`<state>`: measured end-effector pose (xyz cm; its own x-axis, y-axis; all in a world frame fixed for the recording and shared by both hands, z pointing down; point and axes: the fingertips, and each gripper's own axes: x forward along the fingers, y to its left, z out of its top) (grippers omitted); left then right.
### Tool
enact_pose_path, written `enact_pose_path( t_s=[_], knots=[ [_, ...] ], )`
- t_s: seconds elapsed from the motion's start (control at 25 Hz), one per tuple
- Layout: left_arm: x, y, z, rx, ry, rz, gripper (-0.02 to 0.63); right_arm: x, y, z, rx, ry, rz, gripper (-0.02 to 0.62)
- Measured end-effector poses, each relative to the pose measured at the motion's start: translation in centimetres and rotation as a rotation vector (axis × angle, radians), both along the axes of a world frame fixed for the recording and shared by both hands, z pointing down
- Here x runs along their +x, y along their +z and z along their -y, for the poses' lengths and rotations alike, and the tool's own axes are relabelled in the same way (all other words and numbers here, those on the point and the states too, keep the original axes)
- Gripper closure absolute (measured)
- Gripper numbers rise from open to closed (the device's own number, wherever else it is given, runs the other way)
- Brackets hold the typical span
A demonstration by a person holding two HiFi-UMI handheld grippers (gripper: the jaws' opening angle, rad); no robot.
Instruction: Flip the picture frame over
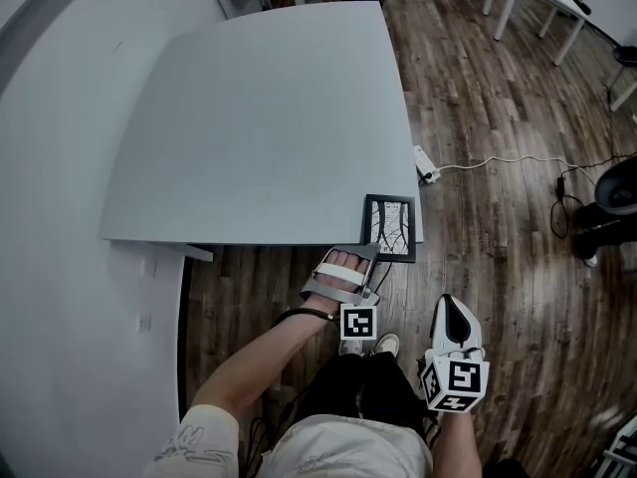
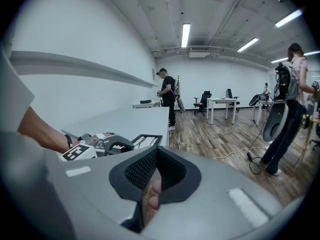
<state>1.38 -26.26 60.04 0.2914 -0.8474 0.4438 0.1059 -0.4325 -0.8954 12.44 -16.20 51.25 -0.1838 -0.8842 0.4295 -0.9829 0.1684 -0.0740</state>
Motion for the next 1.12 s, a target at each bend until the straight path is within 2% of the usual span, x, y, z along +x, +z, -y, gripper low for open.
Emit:
enact_pose_path(
  t_s=[0.16,0.4,0.6,0.68,0.8,0.84,0.92,0.96,1.04,1.12],
  knots=[
    [0.1,0.3,0.6,0.017,0.012,0.021,0.514,-0.1,-1.3,0.0,0.081,0.024,0.018,0.569],
    [0.1,1.4,0.4,0.005,0.008,0.030,0.500,0.6,-3.7,-0.9,0.234,0.082,-0.038,0.569],
    [0.1,1.3,1.1,-0.002,-0.001,0.015,0.485,0.5,-4.1,-0.8,0.259,0.064,-0.008,0.569],
    [0.0,2.1,0.6,-0.054,0.009,0.015,0.442,0.5,-4.2,-0.7,0.257,0.056,0.000,0.569],
    [0.2,4.7,-1.7,-0.262,0.015,-0.005,0.375,0.5,-4.1,-0.5,0.251,0.050,0.005,0.569],
    [0.2,4.7,-1.8,-0.265,0.015,-0.006,0.364,0.4,-4.0,-0.4,0.248,0.046,0.005,0.569],
    [0.0,3.2,-0.5,-0.134,0.011,0.006,0.342,0.3,-3.9,-0.4,0.244,0.038,0.007,0.569],
    [0.0,2.7,-0.2,-0.100,0.011,0.006,0.336,0.3,-3.9,-0.3,0.243,0.034,0.009,0.569],
    [0.1,2.6,-0.5,-0.106,0.017,-0.018,0.327,0.2,-3.8,-0.2,0.240,0.026,0.012,0.569],
    [0.4,3.0,-1.3,-0.157,0.028,-0.063,0.312,0.1,-3.9,0.0,0.236,0.020,0.013,0.569]
  ],
)
